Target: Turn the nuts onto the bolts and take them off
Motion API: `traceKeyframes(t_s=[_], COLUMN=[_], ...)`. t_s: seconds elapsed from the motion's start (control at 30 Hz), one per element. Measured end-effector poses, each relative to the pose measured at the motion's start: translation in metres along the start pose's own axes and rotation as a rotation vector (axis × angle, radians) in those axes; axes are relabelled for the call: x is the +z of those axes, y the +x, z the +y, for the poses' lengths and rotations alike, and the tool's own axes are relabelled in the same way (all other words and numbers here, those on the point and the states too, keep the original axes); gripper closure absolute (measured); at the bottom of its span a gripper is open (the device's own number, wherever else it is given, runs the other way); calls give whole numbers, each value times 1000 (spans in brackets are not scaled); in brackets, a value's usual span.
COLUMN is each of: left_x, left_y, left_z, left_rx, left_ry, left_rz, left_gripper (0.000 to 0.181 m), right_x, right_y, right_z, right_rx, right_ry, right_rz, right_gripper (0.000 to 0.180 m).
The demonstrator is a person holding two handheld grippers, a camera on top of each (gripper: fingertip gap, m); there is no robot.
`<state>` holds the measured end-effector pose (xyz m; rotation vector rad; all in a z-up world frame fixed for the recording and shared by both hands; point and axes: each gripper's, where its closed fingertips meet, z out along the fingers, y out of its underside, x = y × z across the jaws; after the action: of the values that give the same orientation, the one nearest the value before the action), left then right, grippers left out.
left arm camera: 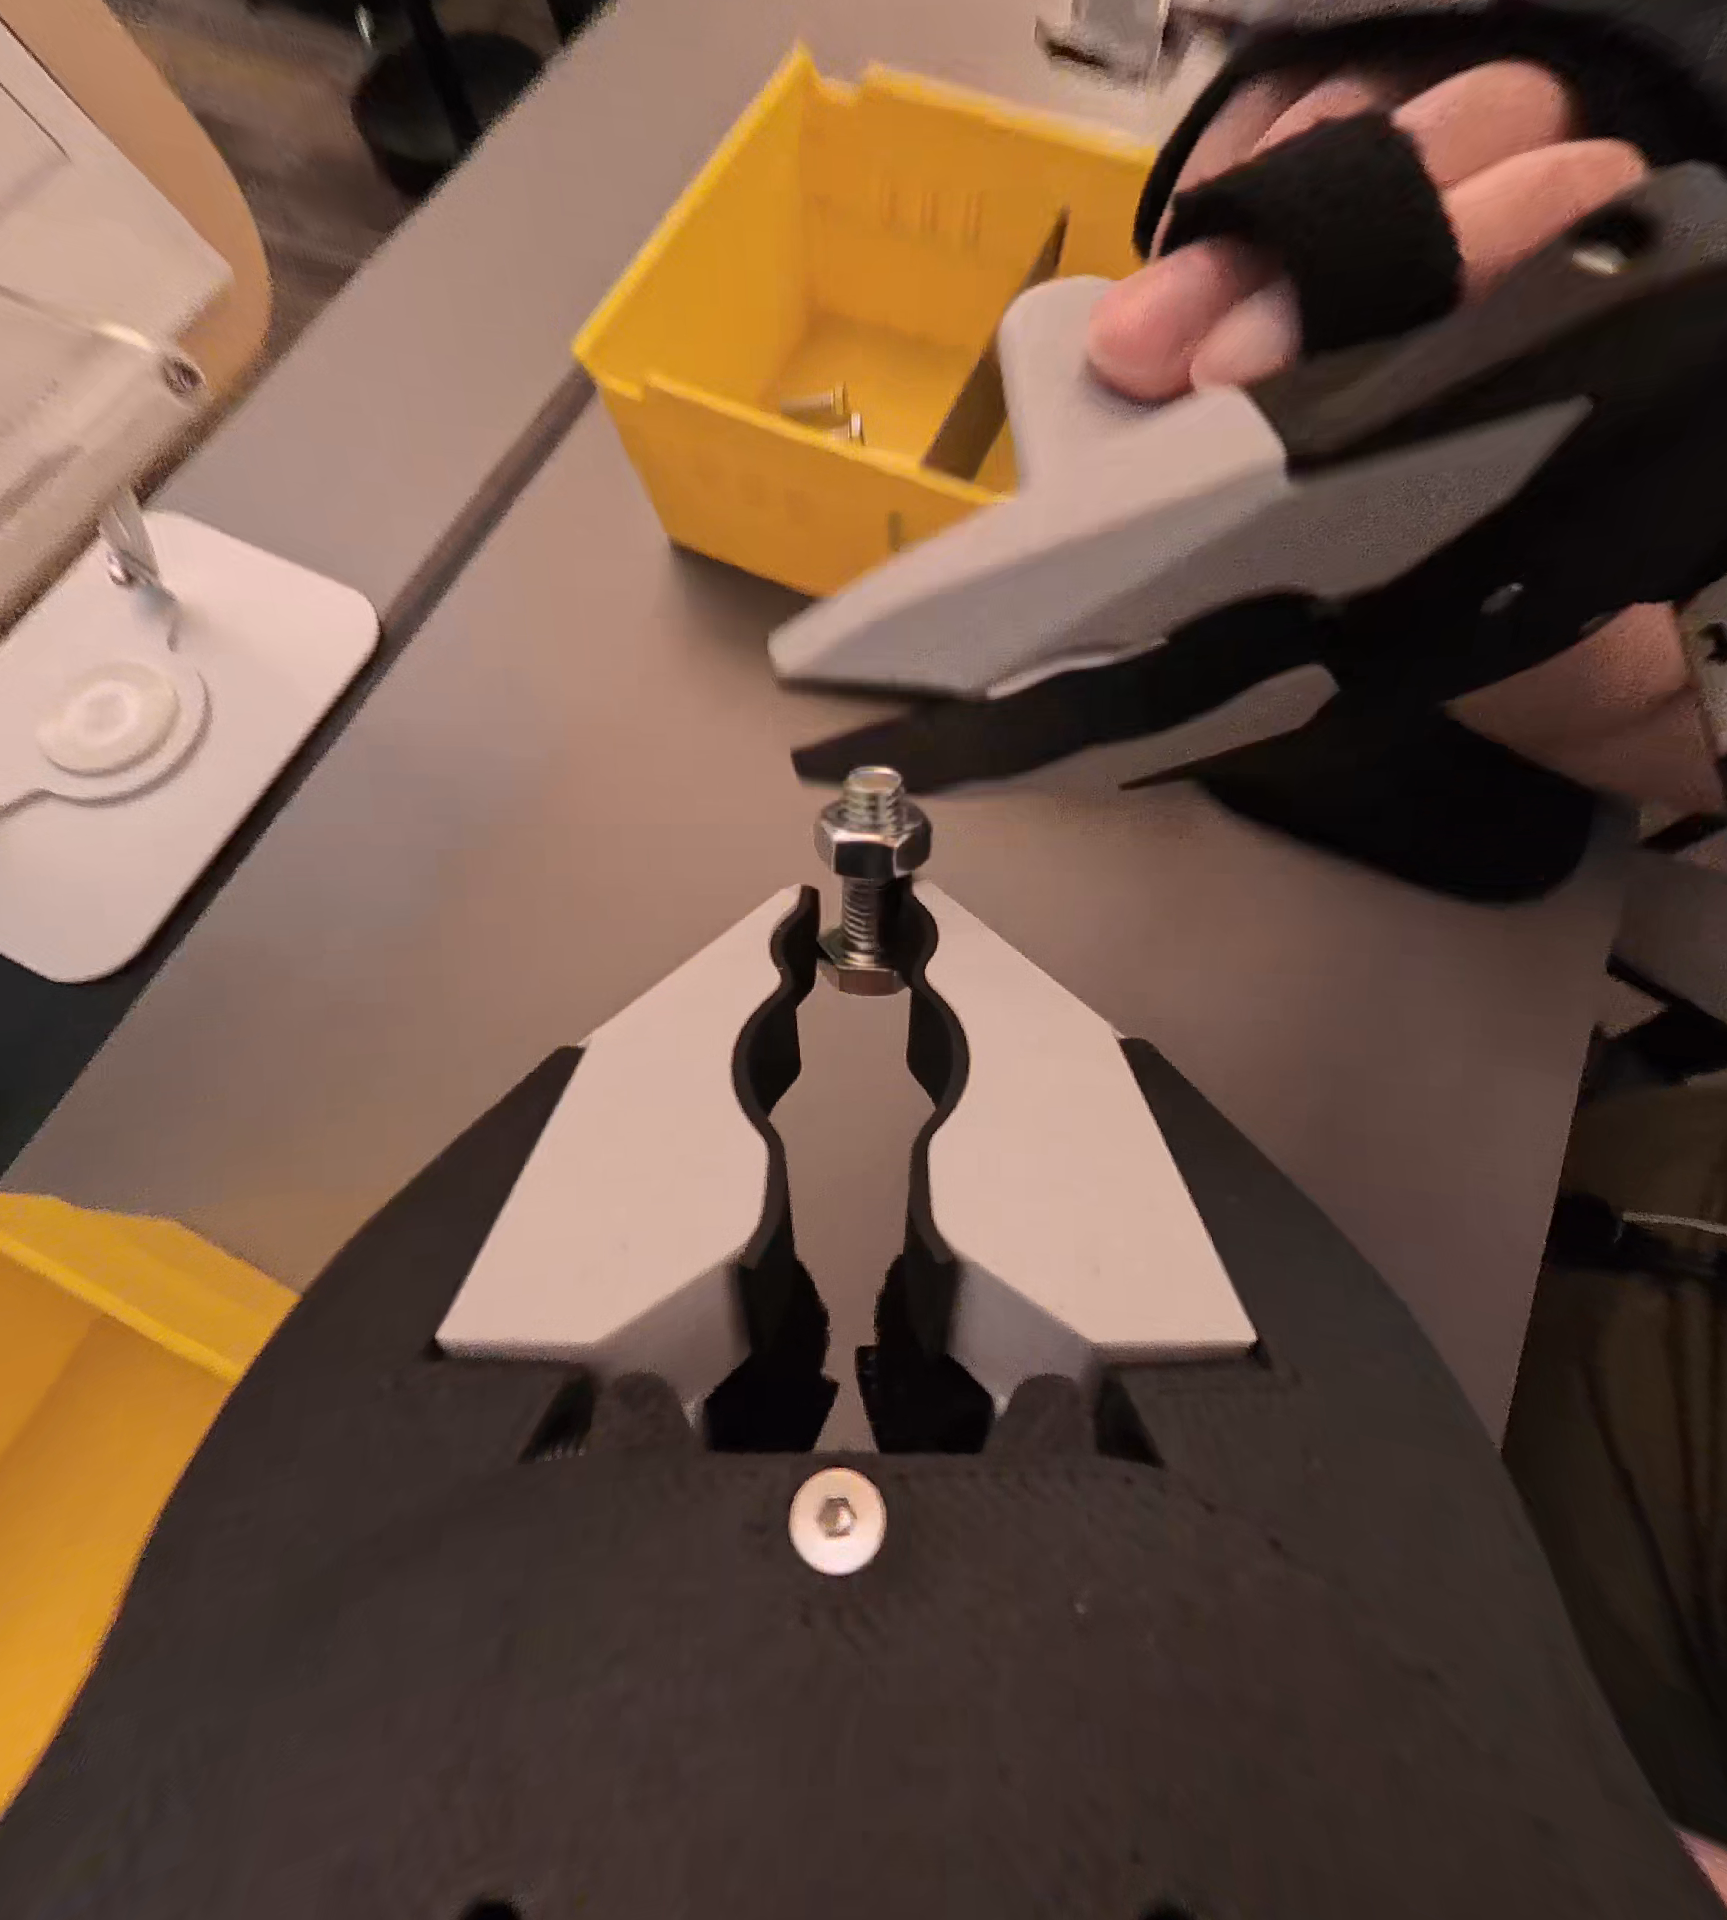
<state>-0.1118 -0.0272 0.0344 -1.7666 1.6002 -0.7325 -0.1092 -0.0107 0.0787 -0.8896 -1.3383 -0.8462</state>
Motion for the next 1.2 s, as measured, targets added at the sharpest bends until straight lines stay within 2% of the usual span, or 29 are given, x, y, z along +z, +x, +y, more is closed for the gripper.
traceKeyframes(t_s=[0.07, 0.17, 0.23, 0.37, 0.5, 0.63, 0.8, 0.9, 0.93, 1.03, 1.1, 1.2], left_x=[-8, -20, -26, -40, -45, -39, -35, -41, -44, -53, -48, -42], left_y=[0, 0, 4, 17, 18, 15, 30, 40, 40, 47, 44, 47], left_z=[-11, -24, -35, -57, -65, -68, -72, -75, -75, -78, -76, -76], left_rx=[-14, -22, -17, -67, -125, -102, -44, -18, -17, -28, -16, -11], left_ry=[81, 174, 244, 406, 479, 483, 471, 490, 499, 526, 508, 492], left_rz=[21, 30, 49, 191, 272, 216, 228, 258, 259, 320, 289, 301], left_gripper=[168, 168, 168, 168, 168, 168, 168, 168, 168, 168, 168, 168], right_x=[-2, -4, -6, -19, -35, -35, -25, -27, -22, -26, -36, -38], right_y=[16, 29, 37, 62, 83, 73, 58, 58, 55, 61, 68, 64], right_z=[11, 14, 12, 5, 0, -8, -14, -5, 8, 19, -3, -34], right_rx=[150, 443, 682, 1133, 1455, 1485, 1569, 1688, 1764, 1920, 1870, 1710], right_ry=[-11, 69, 145, 370, 564, 550, 534, 652, 642, 774, 835, 767], right_rz=[30, 20, -25, -110, -221, -333, -439, -547, -564, -635, -696, -672], right_gripper=[156, 157, 157, 157, 150, 134, 134, 126, 135, 129, 123, 120])
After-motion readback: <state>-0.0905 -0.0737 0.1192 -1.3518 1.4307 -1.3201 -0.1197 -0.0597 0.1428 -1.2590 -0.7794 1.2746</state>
